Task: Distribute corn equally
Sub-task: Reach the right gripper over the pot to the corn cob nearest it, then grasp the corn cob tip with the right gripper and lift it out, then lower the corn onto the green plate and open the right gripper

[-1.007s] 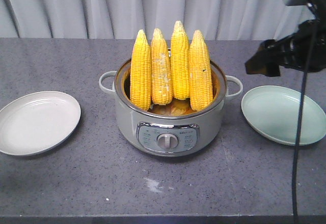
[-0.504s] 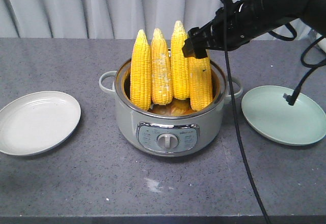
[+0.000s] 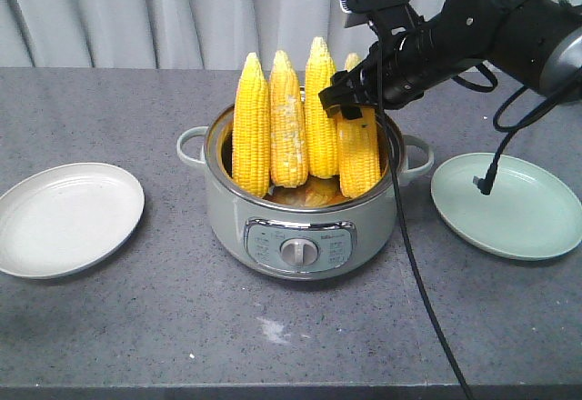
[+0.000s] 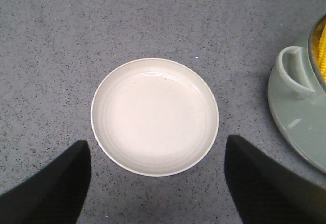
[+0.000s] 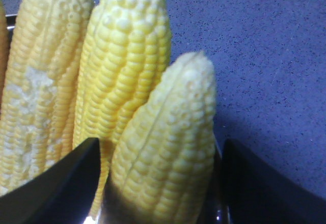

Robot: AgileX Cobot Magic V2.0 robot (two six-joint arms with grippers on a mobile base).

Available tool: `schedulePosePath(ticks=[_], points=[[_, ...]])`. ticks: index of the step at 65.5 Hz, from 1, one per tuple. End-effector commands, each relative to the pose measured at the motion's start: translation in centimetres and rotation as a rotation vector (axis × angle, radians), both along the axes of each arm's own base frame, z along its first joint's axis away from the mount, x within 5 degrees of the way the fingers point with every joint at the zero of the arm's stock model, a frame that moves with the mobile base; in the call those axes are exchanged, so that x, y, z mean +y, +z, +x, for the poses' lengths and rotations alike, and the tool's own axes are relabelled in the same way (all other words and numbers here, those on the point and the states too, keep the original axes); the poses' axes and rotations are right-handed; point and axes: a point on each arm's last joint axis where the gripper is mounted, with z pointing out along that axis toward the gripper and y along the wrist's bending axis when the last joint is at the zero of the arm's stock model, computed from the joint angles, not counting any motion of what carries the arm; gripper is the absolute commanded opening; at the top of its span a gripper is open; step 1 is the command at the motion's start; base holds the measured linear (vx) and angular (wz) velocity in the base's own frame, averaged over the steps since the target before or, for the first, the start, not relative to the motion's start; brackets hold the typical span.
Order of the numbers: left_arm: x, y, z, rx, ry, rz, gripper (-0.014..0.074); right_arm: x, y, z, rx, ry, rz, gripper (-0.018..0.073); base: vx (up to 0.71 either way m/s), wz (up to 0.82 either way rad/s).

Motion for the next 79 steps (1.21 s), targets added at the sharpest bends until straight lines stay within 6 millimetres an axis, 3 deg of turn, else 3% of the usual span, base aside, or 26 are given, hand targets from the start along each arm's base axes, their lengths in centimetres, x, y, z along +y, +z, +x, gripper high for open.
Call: schedulePosePath(ticks=[1, 8, 15, 27, 45, 52, 61, 69, 79], points=[[-0.1, 1.6, 0.0, -0.110, 0.001, -0.002, 0.0517, -0.2, 3.8, -0.6, -0.128, -0.018, 0.058, 0.0339, 0.00, 0.00], [-0.1, 1.6, 0.0, -0.109, 0.001, -0.002, 0.0517, -0.2, 4.0, -0.8, -0.126, -0.016, 0.062, 0.0213, 0.00, 0.00], [-0.1, 1.6, 0.0, -0.106, 0.001, -0.002, 0.0517, -0.4, 4.7, -1.2, -0.134, -0.014, 0.065, 0.0147, 0.00, 0.00], [-0.1, 1.6, 0.0, -0.102, 0.000, -0.002, 0.0517, -1.0, 6.9, -2.7, -0.165, -0.017, 0.078, 0.0150, 0.00, 0.00], [-0.1, 1.6, 0.0, -0.099, 0.000, -0.002, 0.0517, -2.6, 12.1, -6.9, -0.250, -0.037, 0.080, 0.0155, 0.00, 0.00], [-0.1, 1.6, 0.0, -0.099, 0.000, -0.002, 0.0517, -4.2, 13.5, -7.8, -0.252, -0.106, 0.074, 0.0155, 0.00, 0.00], [-0.1, 1.6, 0.0, -0.099, 0.000, -0.002, 0.0517, -7.9, 14.4, -7.7, -0.214, -0.210, 0.051, 0.0159, 0.00, 0.00], [-0.1, 1.5, 0.0, -0.097, 0.000, -0.002, 0.0517, -11.7, 13.1, -6.9, -0.112, -0.308, 0.029, 0.0162, 0.00, 0.00], [-0.1, 1.5, 0.0, -0.097, 0.000, -0.002, 0.0517, -16.0, 9.5, -5.6, 0.119, -0.404, -0.001, 0.0167, 0.00, 0.00]])
